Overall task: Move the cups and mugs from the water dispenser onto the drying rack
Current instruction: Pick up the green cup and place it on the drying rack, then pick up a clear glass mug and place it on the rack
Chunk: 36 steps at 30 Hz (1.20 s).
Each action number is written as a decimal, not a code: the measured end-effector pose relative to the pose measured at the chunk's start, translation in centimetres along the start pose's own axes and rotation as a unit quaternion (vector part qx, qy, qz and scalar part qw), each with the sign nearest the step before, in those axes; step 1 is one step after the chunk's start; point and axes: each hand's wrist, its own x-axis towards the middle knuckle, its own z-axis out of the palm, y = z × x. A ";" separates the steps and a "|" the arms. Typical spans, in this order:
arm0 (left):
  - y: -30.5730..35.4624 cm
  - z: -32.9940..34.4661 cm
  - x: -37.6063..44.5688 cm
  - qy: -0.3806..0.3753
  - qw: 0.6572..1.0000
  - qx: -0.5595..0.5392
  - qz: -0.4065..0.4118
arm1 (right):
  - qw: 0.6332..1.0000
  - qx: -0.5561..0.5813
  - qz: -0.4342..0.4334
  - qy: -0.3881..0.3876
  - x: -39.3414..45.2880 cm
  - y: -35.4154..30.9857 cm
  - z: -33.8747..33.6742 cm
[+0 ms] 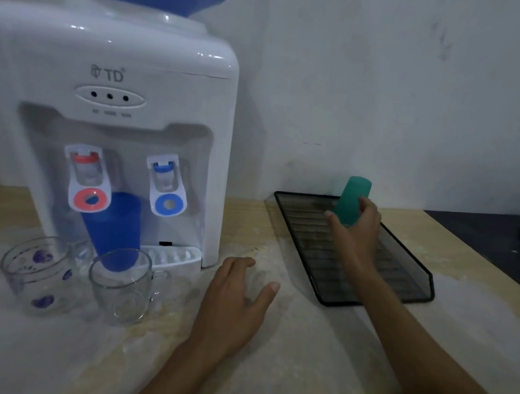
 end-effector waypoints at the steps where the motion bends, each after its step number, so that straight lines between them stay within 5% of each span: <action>1: 0.1 -0.2 -0.2 0.008 1.000 -0.004 0.001 | 1.000 0.010 -0.014 -0.012 -1.5 -0.6 -0.1; 8: 1.4 -1.7 -1.7 0.076 0.995 -0.025 0.067 | 0.981 0.043 -0.173 -0.072 -10.2 -4.3 0.8; 19: 1.6 -8.7 -4.5 0.234 0.953 0.046 0.188 | 0.948 0.085 -0.252 -0.175 -15.9 -5.4 3.0; 28: -1.1 -16.8 -6.4 0.419 0.891 0.105 0.138 | 0.915 0.124 -0.312 -0.224 -17.7 -7.7 5.9; 32: -2.1 -18.0 -6.7 0.408 0.904 0.095 0.088 | 0.919 0.123 -0.293 -0.232 -17.8 -8.3 7.3; 36: -2.7 -16.1 -7.1 0.313 0.945 0.089 0.025 | 0.915 0.111 -0.293 -0.255 -18.4 -8.8 7.8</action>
